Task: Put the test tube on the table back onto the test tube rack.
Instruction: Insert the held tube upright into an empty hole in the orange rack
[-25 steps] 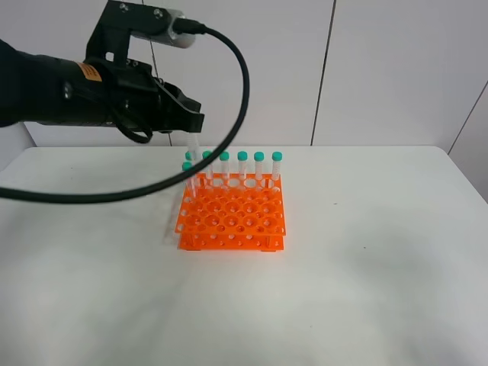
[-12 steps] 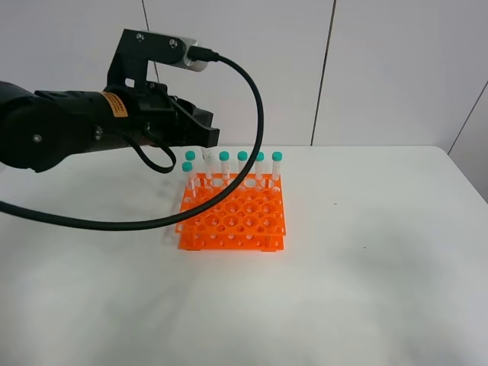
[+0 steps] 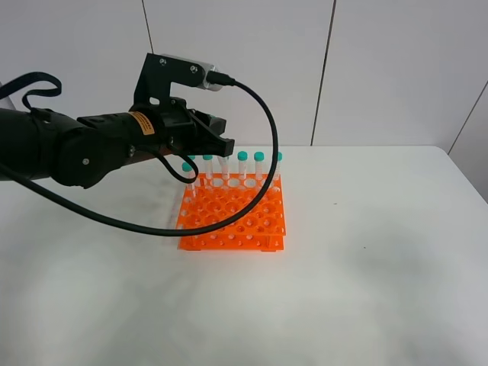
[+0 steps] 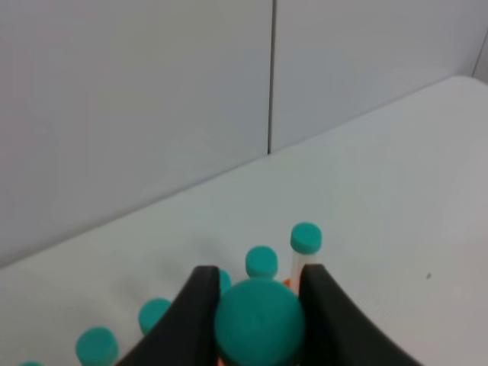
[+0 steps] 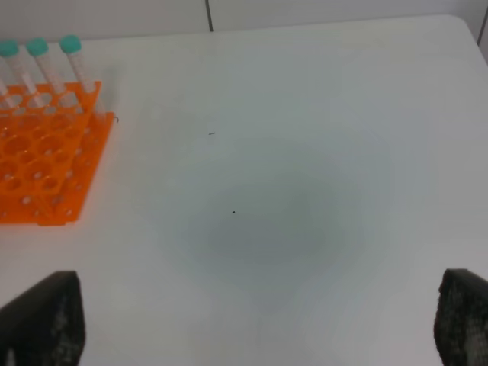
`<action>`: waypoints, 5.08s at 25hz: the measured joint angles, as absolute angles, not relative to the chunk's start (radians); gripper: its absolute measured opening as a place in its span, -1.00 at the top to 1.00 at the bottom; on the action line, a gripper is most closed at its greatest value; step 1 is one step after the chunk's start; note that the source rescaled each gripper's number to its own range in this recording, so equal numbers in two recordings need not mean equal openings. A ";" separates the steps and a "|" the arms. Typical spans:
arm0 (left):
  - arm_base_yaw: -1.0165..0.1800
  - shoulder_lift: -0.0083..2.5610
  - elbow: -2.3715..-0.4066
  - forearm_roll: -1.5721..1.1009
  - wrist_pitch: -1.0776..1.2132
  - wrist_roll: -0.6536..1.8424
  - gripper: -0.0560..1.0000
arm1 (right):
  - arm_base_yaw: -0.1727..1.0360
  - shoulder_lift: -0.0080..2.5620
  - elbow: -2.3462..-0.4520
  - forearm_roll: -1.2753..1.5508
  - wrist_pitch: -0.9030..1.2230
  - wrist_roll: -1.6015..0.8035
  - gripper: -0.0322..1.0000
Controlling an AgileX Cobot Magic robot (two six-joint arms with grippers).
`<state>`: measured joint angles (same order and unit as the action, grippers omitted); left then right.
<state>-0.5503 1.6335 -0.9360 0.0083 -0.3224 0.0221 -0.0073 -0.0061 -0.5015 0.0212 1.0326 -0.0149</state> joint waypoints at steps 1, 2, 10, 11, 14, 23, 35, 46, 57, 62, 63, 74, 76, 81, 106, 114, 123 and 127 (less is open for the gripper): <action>-0.542 1.645 -0.936 0.009 -0.326 0.035 0.89 | -0.007 -0.006 -0.501 0.021 1.033 -0.015 -1.00; -0.532 1.658 -0.936 0.011 -0.326 0.050 0.89 | -0.007 -0.006 -0.501 0.021 1.033 -0.015 -1.00; -0.460 1.763 -0.999 0.009 -0.230 0.056 0.89 | -0.007 -0.006 -0.501 0.021 1.033 -0.015 -1.00; -0.460 1.777 -1.031 0.010 -0.199 0.058 0.89 | -0.007 -0.006 -0.501 0.021 1.033 -0.015 -1.00; -0.460 1.811 -1.092 0.017 -0.144 0.068 0.89 | -0.007 -0.006 -0.501 0.021 1.033 -0.015 -1.00; -0.459 1.850 -1.116 0.021 -0.169 0.083 0.89 | -0.007 -0.006 -0.501 0.021 1.033 -0.015 -1.00; -0.452 1.888 -1.116 0.022 -0.220 0.116 0.89 | -0.007 -0.006 -0.501 0.021 1.032 -0.015 -1.00; -0.452 1.905 -1.116 0.023 -0.220 0.157 0.89 | -0.007 -0.006 -0.501 0.021 1.032 -0.015 -1.00; -0.451 1.925 -1.116 0.023 -0.220 0.157 0.89 | -0.007 -0.006 -0.501 0.021 1.032 -0.015 -1.00; -0.448 1.949 -1.116 0.023 -0.225 0.157 0.89 | -0.007 -0.006 -0.501 0.021 1.032 -0.015 -1.00; -0.448 1.951 -1.116 0.023 -0.225 0.157 0.89 | -0.007 -0.006 -0.501 0.021 1.032 -0.015 -1.00; -0.448 1.954 -1.111 0.023 -0.236 0.146 0.89 | -0.007 -0.006 -0.501 0.021 1.032 -0.015 -1.00; -0.447 1.954 -1.100 0.023 -0.249 0.146 0.89 | -0.007 -0.006 -0.501 0.021 1.032 -0.015 -1.00; -0.433 1.960 -1.081 0.023 -0.278 0.123 0.89 | -0.007 -0.006 -0.501 0.021 1.032 -0.015 -1.00; -0.431 2.006 -1.080 0.023 -0.313 0.112 0.89 | -0.007 -0.006 -0.501 0.021 1.032 -0.015 -1.00; -0.431 2.006 -1.080 0.023 -0.316 0.112 0.89 | -0.007 -0.006 -0.501 0.021 1.032 -0.015 -1.00; -0.431 2.032 -1.080 0.022 -0.329 0.104 0.89 | -0.007 -0.006 -0.501 0.021 1.032 -0.015 -1.00; -0.431 2.032 -1.080 0.021 -0.332 0.101 0.89 | -0.007 -0.006 -0.501 0.021 1.032 -0.015 -1.00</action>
<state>-0.4312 2.0316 -1.0803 0.0206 -0.3317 0.1006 -0.0073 -0.0061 -0.5015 0.0212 1.0317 -0.0149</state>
